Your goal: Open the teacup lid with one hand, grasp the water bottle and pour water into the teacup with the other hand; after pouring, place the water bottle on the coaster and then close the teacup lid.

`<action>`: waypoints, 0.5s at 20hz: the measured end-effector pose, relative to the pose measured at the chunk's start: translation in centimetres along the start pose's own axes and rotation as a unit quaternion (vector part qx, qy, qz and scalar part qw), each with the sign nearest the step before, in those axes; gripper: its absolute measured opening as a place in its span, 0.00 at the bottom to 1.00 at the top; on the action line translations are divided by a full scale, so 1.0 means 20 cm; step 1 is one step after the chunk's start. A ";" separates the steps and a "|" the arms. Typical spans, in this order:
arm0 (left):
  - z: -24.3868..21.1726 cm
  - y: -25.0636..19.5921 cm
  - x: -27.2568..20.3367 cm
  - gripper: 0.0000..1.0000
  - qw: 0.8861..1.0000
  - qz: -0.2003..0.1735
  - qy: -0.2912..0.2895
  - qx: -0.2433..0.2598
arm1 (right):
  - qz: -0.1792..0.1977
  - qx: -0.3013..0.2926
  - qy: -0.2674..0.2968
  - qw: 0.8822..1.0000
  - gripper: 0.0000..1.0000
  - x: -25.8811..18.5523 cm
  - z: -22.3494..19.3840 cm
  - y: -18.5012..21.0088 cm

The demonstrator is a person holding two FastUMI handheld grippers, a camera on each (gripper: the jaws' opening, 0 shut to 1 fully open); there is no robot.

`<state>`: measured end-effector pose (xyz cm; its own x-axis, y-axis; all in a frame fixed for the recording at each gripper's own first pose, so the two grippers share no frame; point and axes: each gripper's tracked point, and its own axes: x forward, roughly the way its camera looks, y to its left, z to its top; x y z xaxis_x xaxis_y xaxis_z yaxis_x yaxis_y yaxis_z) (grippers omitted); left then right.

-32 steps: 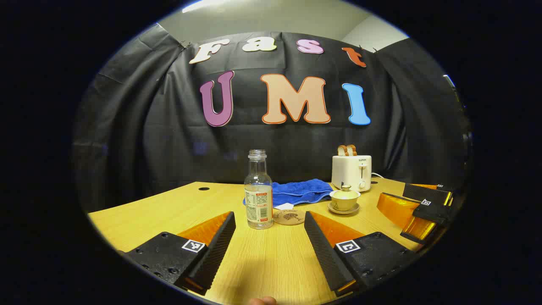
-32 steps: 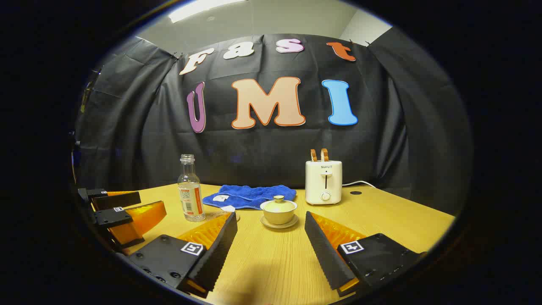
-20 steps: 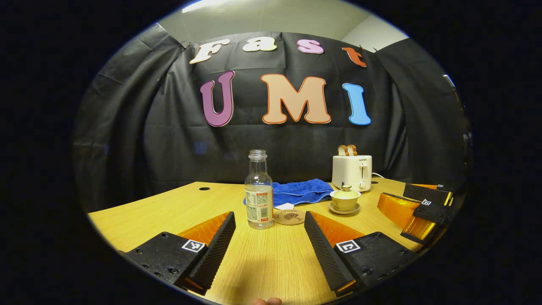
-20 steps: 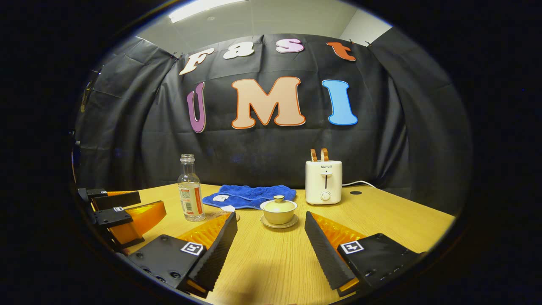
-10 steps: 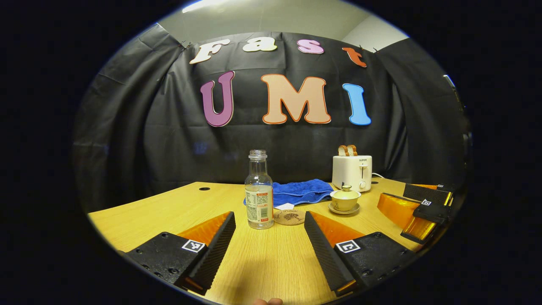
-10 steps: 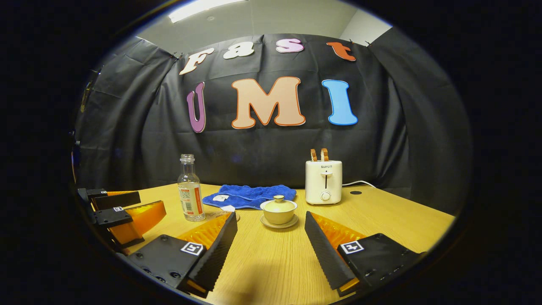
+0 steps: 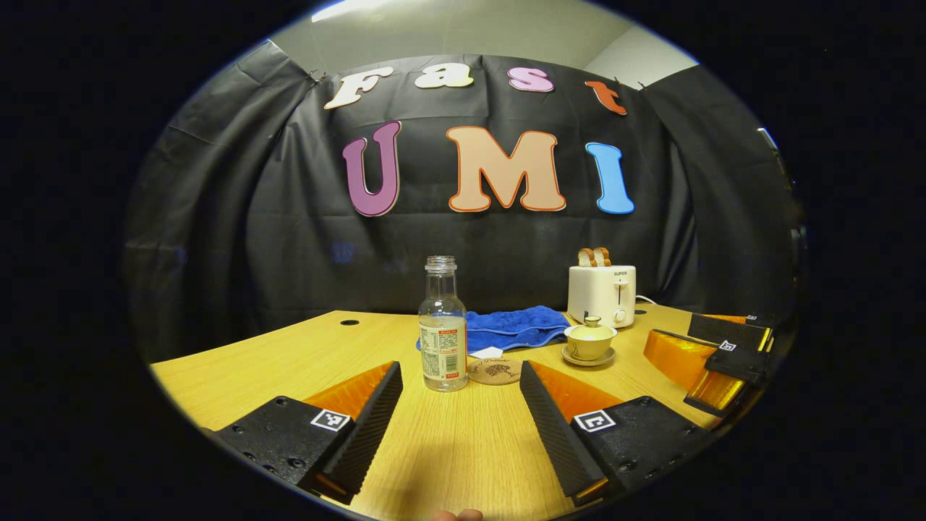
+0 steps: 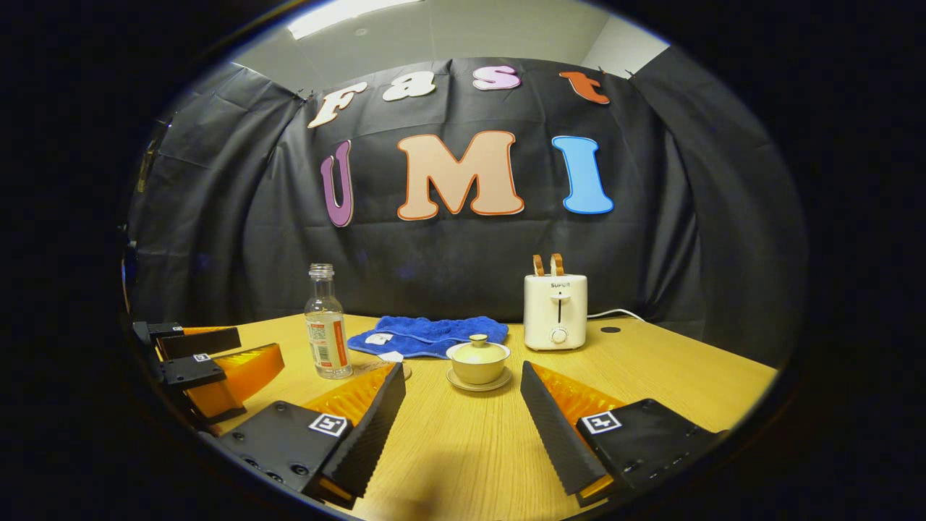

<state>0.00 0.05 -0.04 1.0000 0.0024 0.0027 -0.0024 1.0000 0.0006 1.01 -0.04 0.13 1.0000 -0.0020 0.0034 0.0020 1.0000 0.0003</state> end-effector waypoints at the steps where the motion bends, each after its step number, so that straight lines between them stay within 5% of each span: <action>1: 0.00 0.00 0.00 0.96 1.000 0.000 0.000 0.000 | -0.008 0.000 0.001 1.000 1.00 0.03 -0.01 -0.02; 10: 0.00 0.00 0.00 0.96 1.000 0.000 0.000 0.000 | -0.028 -0.002 0.006 1.000 1.00 0.55 -0.04 -0.08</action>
<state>0.01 0.02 -0.05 1.0000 0.0022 0.0031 -0.0022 1.0000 0.0005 12.07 -1.58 -0.63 0.9983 -0.0571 -0.0090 0.0571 0.9984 -0.0033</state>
